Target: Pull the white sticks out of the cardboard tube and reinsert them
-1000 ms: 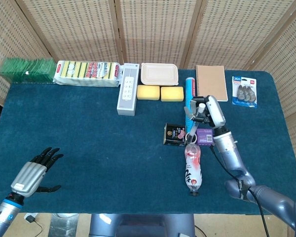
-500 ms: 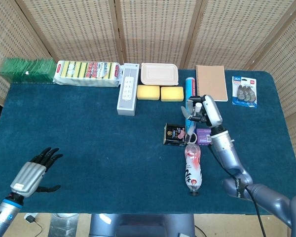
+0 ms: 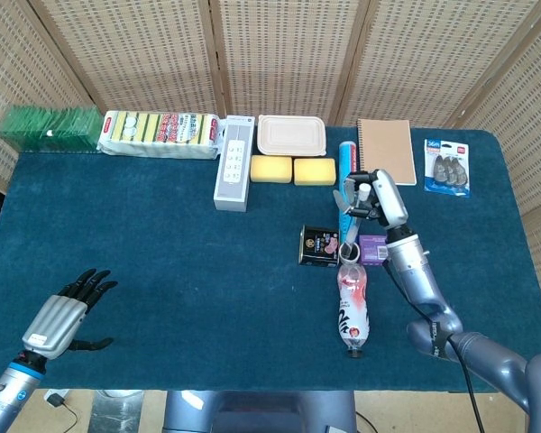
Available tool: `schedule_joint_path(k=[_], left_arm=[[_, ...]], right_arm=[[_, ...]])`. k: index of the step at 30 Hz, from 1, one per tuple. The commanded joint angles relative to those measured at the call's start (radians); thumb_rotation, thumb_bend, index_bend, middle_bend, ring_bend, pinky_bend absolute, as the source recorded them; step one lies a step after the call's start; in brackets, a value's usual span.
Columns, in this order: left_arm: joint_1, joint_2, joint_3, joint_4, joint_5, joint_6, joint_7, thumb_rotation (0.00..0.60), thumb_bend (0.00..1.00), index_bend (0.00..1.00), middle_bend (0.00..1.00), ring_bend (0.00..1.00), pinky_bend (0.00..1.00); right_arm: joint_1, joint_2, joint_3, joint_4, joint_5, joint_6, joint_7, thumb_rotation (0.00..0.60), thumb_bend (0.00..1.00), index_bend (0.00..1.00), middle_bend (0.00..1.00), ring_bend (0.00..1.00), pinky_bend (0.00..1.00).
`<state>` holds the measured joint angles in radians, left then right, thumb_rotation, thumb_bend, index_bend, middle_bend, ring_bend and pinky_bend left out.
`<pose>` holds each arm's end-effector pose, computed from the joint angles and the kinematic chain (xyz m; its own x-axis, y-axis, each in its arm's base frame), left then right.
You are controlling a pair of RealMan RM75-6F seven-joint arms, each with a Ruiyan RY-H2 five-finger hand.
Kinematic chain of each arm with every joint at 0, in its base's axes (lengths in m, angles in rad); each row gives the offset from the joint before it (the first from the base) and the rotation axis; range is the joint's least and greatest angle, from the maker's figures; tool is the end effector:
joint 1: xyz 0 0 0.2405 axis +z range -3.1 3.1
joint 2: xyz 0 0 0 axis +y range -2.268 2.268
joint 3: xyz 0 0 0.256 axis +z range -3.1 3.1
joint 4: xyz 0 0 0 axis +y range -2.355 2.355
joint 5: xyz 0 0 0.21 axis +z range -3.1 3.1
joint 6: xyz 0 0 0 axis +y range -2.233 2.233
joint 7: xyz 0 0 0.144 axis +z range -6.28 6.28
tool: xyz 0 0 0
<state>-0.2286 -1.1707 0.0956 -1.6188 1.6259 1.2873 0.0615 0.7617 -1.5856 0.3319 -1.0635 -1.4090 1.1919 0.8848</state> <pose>-0.2856 0.1831 0.0916 0.4633 0.2678 0.8448 0.8766 -0.2788 -0.3924 -0.1541 -0.4184 0.0699 -0.4432 -0.1550 0.8829 -0.7869 -0.4044 -0.4660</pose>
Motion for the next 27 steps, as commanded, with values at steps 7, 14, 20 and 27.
schedule_joint_path(k=[7, 14, 20, 27], left_arm=[[-0.002, -0.005, -0.005, -0.012, -0.011, -0.008, 0.02, 0.462, 0.11, 0.14, 0.08, 0.03, 0.24], [-0.007, -0.012, -0.01, -0.024, -0.022, -0.019, 0.045, 0.462, 0.11, 0.15, 0.08, 0.03, 0.24], [-0.014, -0.019, -0.008, -0.029, -0.031, -0.043, 0.084, 0.46, 0.11, 0.15, 0.08, 0.03, 0.24], [-0.019, -0.026, -0.006, -0.045, -0.051, -0.069, 0.125, 0.458, 0.11, 0.15, 0.08, 0.03, 0.24]], right_arm=[[0.014, -0.004, -0.001, 0.036, -0.007, -0.012, 0.036, 0.6, 0.45, 0.79, 0.99, 1.0, 1.0], [0.027, 0.001, -0.001, 0.061, -0.009, -0.03, 0.064, 0.6, 0.44, 0.79, 0.99, 1.0, 1.0], [0.027, 0.002, -0.011, 0.087, -0.017, -0.034, 0.104, 0.6, 0.43, 0.79, 0.99, 1.0, 1.0], [0.027, -0.006, -0.027, 0.131, -0.028, -0.038, 0.159, 0.6, 0.43, 0.79, 0.99, 1.0, 1.0]])
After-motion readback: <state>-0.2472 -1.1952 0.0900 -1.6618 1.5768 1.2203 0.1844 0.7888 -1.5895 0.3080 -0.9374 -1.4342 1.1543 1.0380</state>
